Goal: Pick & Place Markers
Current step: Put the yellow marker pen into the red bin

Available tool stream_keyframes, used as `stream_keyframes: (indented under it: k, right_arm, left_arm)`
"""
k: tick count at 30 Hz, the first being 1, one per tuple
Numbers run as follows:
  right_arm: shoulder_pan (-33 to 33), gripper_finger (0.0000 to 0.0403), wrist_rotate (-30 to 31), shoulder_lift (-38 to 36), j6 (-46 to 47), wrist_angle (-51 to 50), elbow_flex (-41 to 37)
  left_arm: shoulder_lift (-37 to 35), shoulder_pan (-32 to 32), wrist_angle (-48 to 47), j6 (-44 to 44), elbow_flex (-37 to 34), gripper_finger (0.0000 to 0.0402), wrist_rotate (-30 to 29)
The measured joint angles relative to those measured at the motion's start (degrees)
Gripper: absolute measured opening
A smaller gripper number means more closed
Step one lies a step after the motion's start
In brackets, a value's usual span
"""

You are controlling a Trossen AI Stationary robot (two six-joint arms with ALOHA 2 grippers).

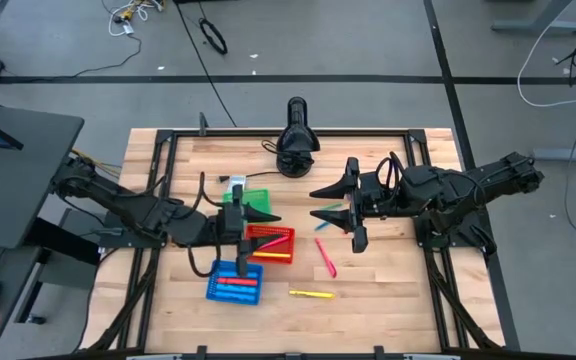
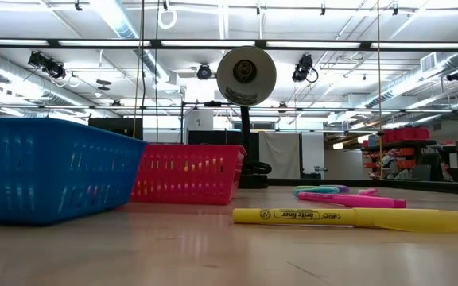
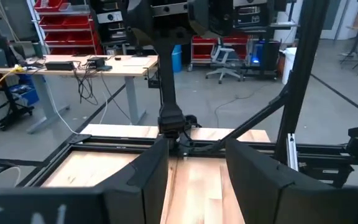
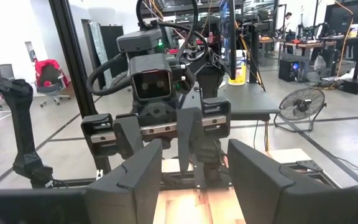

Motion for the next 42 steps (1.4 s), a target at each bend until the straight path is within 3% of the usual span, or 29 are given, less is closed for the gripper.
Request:
stream_keyframes:
  k: [7, 14, 18, 29, 32, 42]
  right_arm:
    - [0.00, 0.0185, 0.00, 0.00, -0.04, 0.04, 0.00]
    - [0.00, 0.0185, 0.02, 0.00, -0.68, 0.06, 0.00]
    - [0.00, 0.0185, 0.02, 0.00, -0.70, 0.07, 0.00]
    - [0.00, 0.0185, 0.04, -0.15, -1.68, 0.63, -0.02]
    - [0.00, 0.0185, 0.04, -0.15, -1.72, 1.50, -0.02]
    - [0.00, 0.0185, 0.04, -0.17, -1.70, 3.38, -0.02]
  left_arm:
    - [0.00, 0.04, -0.49, -0.35, 0.00, 0.0167, 5.52]
    - [0.00, 0.10, -6.89, -0.56, 0.00, 0.0167, 9.12]
    - [0.02, 0.27, -13.89, -3.03, 0.26, 0.0167, 10.90]
    - [4.45, 3.33, -34.32, -8.00, 10.39, 0.0168, 23.19]
    - [6.65, 4.43, -35.33, -8.04, 11.67, 0.0168, 27.79]
    - [13.01, 5.16, -36.88, -9.84, 12.34, 0.0179, 34.83]
